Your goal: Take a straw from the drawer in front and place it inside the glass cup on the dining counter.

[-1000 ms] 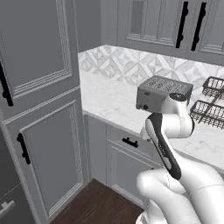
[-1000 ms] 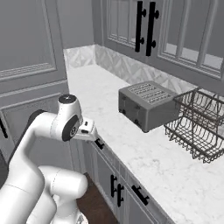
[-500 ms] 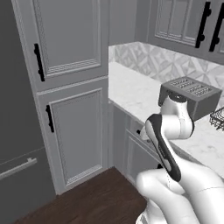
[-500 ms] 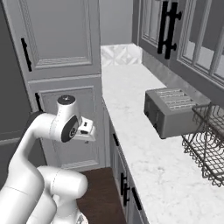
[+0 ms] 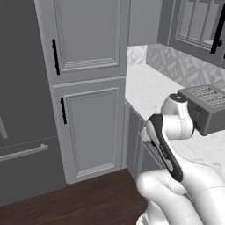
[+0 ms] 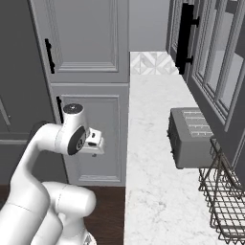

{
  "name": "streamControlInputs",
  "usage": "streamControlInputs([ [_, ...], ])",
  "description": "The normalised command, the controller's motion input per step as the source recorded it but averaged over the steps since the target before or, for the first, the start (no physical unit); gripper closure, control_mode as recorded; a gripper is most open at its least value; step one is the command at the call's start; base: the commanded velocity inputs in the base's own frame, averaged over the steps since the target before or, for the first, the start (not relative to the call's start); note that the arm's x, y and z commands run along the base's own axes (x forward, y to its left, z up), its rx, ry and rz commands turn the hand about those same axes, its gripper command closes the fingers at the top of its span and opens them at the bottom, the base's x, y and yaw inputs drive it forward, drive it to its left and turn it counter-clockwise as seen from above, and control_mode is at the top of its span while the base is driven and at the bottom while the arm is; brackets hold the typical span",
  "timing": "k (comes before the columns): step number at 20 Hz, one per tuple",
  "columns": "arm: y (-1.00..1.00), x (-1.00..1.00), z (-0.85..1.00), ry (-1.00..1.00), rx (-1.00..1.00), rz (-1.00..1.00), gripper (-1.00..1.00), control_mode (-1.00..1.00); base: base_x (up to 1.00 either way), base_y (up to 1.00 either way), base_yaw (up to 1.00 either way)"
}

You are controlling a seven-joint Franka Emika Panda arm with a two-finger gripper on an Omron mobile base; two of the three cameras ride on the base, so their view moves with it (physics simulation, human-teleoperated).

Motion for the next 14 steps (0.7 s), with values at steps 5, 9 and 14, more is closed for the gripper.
streamControlInputs([
  [5,0.38,0.26,-0.01,0.26,-0.24,0.02,-1.00,-1.00,0.00,0.00,0.00],
  [9,0.83,0.80,-0.03,0.44,-0.57,-0.02,-1.00,-1.00,0.00,0.00,0.00],
  [14,0.94,0.93,-0.14,0.29,-0.53,-0.04,-1.00,-1.00,0.00,0.00,0.00],
])
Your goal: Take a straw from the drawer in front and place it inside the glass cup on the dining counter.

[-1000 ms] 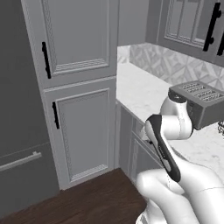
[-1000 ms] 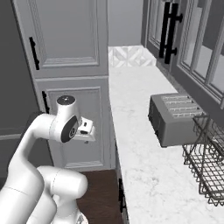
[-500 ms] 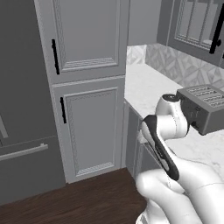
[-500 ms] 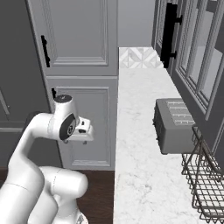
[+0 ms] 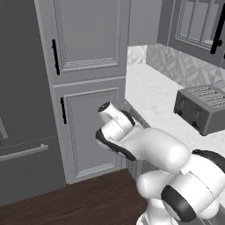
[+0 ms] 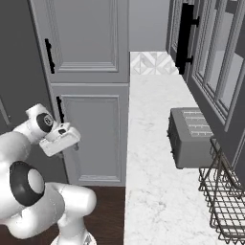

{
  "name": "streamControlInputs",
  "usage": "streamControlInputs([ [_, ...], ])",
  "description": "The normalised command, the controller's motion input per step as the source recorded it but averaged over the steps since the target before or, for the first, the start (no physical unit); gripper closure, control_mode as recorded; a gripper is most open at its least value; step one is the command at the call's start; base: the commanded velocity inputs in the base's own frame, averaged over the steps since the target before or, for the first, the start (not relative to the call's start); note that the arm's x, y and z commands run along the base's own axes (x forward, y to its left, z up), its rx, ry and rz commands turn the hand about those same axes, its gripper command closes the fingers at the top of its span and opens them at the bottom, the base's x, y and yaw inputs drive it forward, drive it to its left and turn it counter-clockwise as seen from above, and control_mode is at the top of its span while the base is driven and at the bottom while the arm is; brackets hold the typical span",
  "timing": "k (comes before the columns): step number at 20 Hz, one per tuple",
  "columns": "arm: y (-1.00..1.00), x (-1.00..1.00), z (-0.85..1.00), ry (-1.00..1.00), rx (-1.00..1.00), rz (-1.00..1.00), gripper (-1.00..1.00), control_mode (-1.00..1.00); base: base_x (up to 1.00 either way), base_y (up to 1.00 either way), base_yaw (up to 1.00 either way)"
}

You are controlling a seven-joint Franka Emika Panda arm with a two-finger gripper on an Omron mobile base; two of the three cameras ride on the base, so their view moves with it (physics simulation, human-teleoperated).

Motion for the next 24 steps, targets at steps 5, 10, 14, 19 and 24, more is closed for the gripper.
streamControlInputs([
  [5,0.22,0.63,-0.27,0.02,-0.59,-0.09,-1.00,-1.00,0.00,0.00,0.00],
  [10,-0.06,0.21,-0.45,-0.06,-0.76,-0.17,-1.00,-1.00,0.00,0.00,0.00],
  [14,-0.27,0.05,-0.32,-0.20,-0.49,-0.15,-1.00,-1.00,0.00,0.00,0.00],
  [19,-0.74,0.08,-0.20,-0.30,-0.09,-0.22,-1.00,-1.00,0.00,0.00,0.00],
  [24,-0.85,0.27,-0.02,-0.09,0.04,-0.18,-1.00,-1.00,0.00,0.00,0.00],
])
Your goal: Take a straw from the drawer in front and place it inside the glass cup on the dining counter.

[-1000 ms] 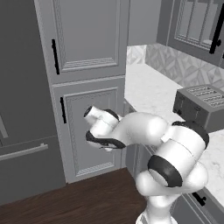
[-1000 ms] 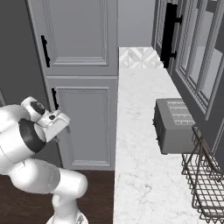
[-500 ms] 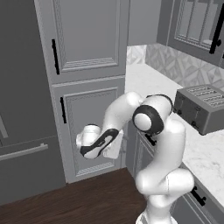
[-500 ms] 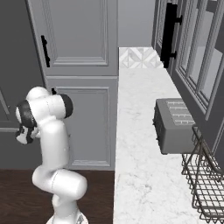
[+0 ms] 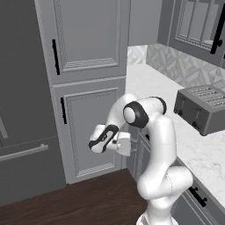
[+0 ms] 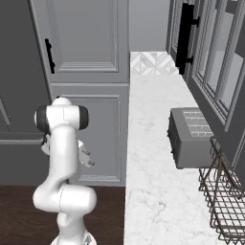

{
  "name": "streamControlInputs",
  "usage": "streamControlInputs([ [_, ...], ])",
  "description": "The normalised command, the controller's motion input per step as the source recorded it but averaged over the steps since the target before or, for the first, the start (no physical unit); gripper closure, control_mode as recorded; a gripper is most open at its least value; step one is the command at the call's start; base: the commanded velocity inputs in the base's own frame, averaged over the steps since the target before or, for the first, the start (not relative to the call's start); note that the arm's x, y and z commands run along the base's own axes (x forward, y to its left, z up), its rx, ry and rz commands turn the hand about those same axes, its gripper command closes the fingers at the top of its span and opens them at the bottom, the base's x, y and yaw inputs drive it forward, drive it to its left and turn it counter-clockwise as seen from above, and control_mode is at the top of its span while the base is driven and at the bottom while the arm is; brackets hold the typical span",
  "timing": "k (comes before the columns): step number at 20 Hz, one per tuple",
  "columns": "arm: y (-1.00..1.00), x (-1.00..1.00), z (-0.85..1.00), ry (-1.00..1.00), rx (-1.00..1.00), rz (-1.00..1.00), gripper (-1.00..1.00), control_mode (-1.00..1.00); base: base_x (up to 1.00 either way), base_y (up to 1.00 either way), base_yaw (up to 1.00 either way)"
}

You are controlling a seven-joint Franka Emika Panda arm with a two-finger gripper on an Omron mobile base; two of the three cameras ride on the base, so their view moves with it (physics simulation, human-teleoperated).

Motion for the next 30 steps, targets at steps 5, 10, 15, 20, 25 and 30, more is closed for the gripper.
streamControlInputs([
  [5,-0.58,0.58,-0.01,0.22,0.05,0.16,-1.00,-1.00,0.00,0.00,0.00],
  [10,-0.21,0.34,-0.24,0.19,0.01,0.37,-1.00,-1.00,0.00,0.00,0.00],
  [15,-0.15,0.38,-0.28,0.00,0.14,0.28,-1.00,-1.00,0.00,0.00,0.00],
  [20,-0.57,0.27,-0.14,0.00,0.26,0.27,-1.00,-1.00,0.00,0.00,0.00],
  [25,-0.38,0.01,-0.21,0.00,0.15,0.05,-1.00,-1.00,0.00,0.00,0.00],
  [30,-0.21,-0.08,-0.16,0.00,0.05,-0.02,-1.00,-1.00,0.00,0.00,0.00],
])
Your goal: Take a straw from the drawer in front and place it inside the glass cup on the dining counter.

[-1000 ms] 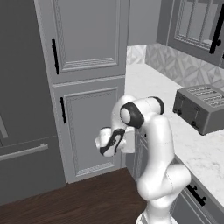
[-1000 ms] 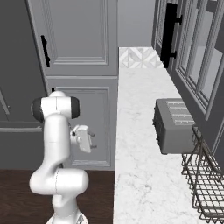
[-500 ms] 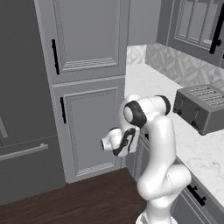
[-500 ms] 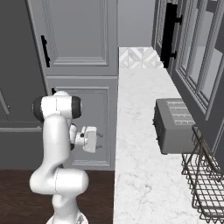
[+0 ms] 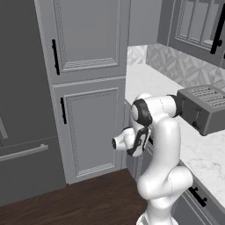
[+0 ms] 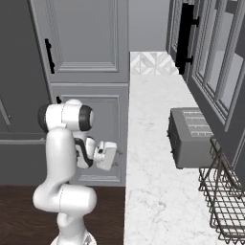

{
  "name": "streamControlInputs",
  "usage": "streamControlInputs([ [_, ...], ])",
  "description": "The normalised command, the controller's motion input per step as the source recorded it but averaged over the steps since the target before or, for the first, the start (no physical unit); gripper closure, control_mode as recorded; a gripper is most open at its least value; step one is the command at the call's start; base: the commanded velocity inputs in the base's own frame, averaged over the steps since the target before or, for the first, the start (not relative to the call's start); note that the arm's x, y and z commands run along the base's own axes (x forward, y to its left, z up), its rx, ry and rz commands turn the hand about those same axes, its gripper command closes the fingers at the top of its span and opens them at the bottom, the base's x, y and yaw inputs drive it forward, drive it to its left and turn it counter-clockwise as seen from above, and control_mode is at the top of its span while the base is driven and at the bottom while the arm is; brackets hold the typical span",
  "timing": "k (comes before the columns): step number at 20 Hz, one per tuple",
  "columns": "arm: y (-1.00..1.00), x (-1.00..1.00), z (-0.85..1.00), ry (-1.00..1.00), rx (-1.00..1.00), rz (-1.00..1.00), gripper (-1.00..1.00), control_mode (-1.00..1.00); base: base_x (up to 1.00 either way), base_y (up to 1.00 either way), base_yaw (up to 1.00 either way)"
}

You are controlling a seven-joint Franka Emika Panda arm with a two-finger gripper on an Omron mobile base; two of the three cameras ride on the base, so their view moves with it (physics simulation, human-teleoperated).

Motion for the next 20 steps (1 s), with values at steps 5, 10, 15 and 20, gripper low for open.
streamControlInputs([
  [5,-0.03,0.02,-0.36,-0.01,0.00,0.00,-1.00,-1.00,0.00,0.00,0.00],
  [10,0.00,0.32,-0.34,0.00,0.00,0.00,-1.00,-1.00,0.00,0.00,0.00],
  [15,0.00,0.35,-0.19,-0.04,0.00,0.00,-1.00,-1.00,0.00,0.00,0.00],
  [20,0.00,0.38,-0.33,-0.03,0.00,0.00,-1.00,-1.00,0.00,0.00,0.00],
])
